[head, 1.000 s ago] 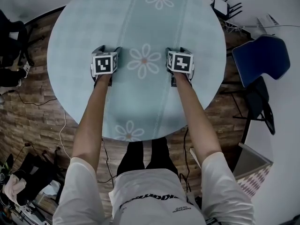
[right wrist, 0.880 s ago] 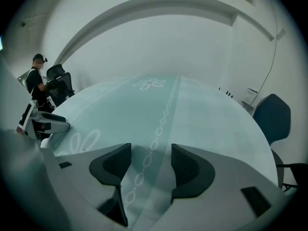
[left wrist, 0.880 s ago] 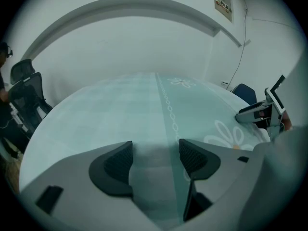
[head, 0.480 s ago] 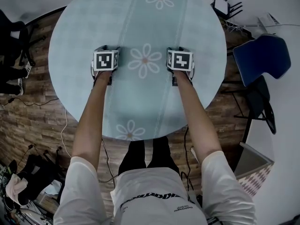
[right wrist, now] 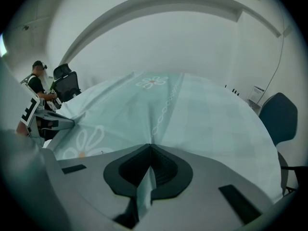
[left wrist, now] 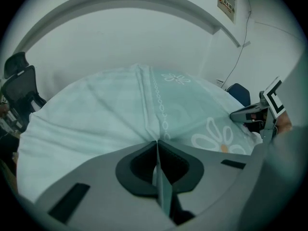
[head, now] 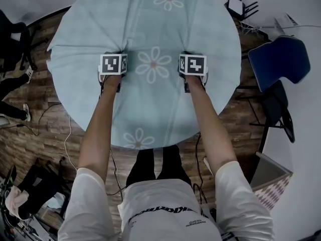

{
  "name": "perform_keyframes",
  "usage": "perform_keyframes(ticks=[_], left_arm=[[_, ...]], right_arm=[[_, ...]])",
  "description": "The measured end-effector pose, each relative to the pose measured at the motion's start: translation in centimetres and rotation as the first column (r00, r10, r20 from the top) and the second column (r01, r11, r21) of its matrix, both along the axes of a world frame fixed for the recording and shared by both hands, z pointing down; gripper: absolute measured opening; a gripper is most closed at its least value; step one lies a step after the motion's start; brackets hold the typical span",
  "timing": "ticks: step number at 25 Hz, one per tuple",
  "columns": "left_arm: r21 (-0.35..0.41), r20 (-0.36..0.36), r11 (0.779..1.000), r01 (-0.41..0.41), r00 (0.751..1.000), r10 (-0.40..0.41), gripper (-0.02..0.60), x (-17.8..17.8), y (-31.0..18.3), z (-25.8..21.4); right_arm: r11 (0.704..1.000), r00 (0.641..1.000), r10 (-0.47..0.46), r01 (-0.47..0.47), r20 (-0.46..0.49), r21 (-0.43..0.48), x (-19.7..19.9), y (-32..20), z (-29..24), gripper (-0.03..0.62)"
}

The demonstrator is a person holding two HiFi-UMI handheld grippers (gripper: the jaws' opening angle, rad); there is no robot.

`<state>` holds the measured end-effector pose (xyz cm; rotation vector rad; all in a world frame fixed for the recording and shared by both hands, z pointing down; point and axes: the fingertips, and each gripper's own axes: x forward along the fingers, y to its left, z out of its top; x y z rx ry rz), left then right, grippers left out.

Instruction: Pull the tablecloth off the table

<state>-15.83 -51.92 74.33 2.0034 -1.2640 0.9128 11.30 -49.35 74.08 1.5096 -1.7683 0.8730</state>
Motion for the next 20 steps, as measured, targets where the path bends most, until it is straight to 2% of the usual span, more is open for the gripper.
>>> perform_keyframes(ticks=[8,13,20], left_arm=[[-0.001,0.005,1.0,0.005,1.0,-0.005,0.015,0.3,1.6,-0.1],[0.001,0.037,1.0,-0.003,0.999,0.003,0.015,0.3,3.4,-0.1],[-0.015,0.014,1.0,0.011,1.0,-0.011,0.015,0.2,6.6,-0.1]], right_arm=[[1.0,0.999,0.008,-0.008,0.035,-0.009,0.0,1.4,0.0,0.035],[1.0,0.999,0.004,-0.003,0.039,-0.015,-0.1,3.1,-0.1,0.035],[1.0,0.999,-0.014,0.015,0.041,-0.025,-0.3,6.2,-0.1,0.035]])
